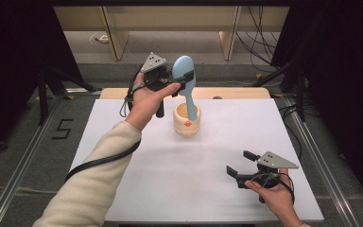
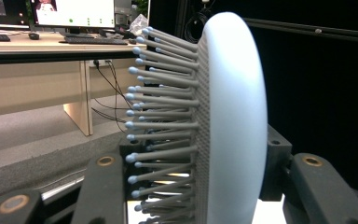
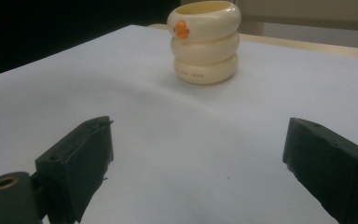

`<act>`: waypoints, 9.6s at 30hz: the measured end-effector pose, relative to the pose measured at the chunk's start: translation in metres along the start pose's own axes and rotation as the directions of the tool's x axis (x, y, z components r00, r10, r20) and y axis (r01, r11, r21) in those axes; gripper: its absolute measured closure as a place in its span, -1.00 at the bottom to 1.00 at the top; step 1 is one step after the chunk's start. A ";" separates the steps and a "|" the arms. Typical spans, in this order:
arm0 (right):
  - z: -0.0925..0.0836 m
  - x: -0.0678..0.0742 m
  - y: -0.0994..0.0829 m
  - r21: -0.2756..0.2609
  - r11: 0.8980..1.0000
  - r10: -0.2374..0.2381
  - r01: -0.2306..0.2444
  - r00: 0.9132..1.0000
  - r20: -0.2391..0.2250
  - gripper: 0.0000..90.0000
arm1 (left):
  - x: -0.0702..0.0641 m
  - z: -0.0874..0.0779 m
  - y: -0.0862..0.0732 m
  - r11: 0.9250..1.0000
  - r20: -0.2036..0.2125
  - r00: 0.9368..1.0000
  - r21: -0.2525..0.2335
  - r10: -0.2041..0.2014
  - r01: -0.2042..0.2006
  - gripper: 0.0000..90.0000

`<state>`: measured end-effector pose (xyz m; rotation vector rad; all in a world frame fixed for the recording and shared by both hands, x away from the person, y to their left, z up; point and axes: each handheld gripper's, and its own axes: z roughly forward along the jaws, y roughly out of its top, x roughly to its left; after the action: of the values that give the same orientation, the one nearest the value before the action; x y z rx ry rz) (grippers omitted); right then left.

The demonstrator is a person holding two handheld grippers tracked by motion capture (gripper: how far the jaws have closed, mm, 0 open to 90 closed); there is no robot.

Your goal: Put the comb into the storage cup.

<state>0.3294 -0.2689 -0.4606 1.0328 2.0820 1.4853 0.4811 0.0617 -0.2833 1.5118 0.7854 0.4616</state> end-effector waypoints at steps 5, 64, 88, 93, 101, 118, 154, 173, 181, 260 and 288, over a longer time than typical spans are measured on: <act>-0.001 0.001 0.000 -0.005 1.000 0.007 -0.007 1.000 -0.003 -0.79 | 0.001 0.002 0.001 1.000 -0.005 1.000 0.000 -0.001 0.001 0.10; -0.003 0.000 -0.003 0.003 1.000 0.003 -0.003 1.000 -0.005 -0.79 | 0.021 0.024 -0.002 1.000 -0.067 0.998 0.004 0.016 -0.016 0.10; -0.003 0.000 -0.004 -0.001 1.000 0.009 -0.009 1.000 -0.010 -0.79 | 0.027 0.035 -0.006 1.000 -0.073 0.997 0.021 0.024 -0.022 0.10; -0.003 0.000 -0.004 0.003 1.000 0.009 -0.009 1.000 -0.011 -0.79 | 0.028 0.037 -0.006 0.999 -0.079 0.997 0.024 0.024 -0.022 0.10; -0.003 0.000 -0.004 0.004 1.000 0.010 -0.010 1.000 -0.011 -0.79 | 0.029 0.040 -0.007 0.999 -0.080 0.996 0.027 0.031 -0.029 0.10; -0.003 0.000 -0.004 0.003 1.000 0.010 -0.010 1.000 -0.014 -0.79 | 0.030 0.045 -0.008 0.999 -0.085 0.996 0.031 0.036 -0.033 0.10; -0.003 0.001 -0.004 0.006 1.000 0.009 -0.008 1.000 -0.016 -0.79 | 0.037 0.051 -0.025 0.998 -0.101 0.995 0.064 0.025 -0.018 0.10; -0.003 0.001 -0.004 0.004 1.000 0.007 -0.007 1.000 -0.017 -0.79 | 0.040 0.054 -0.033 0.997 -0.108 0.994 0.077 0.016 -0.007 0.10; -0.002 0.001 -0.004 0.005 1.000 0.007 -0.007 1.000 -0.017 -0.79 | 0.040 0.055 -0.035 0.997 -0.107 0.994 0.081 0.015 -0.006 0.10; -0.002 0.001 -0.004 0.007 1.000 0.010 -0.010 1.000 -0.024 -0.79 | 0.041 0.071 -0.063 0.994 -0.113 0.994 0.103 -0.012 0.024 0.10; -0.002 0.001 -0.005 0.011 1.000 0.009 -0.009 1.000 -0.025 -0.79 | 0.042 0.075 -0.079 0.992 -0.112 0.993 0.123 -0.027 0.041 0.10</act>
<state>0.3256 -0.2703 -0.4640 1.0335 2.1080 1.5003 0.5463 0.0355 -0.3756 1.5967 0.9399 0.4807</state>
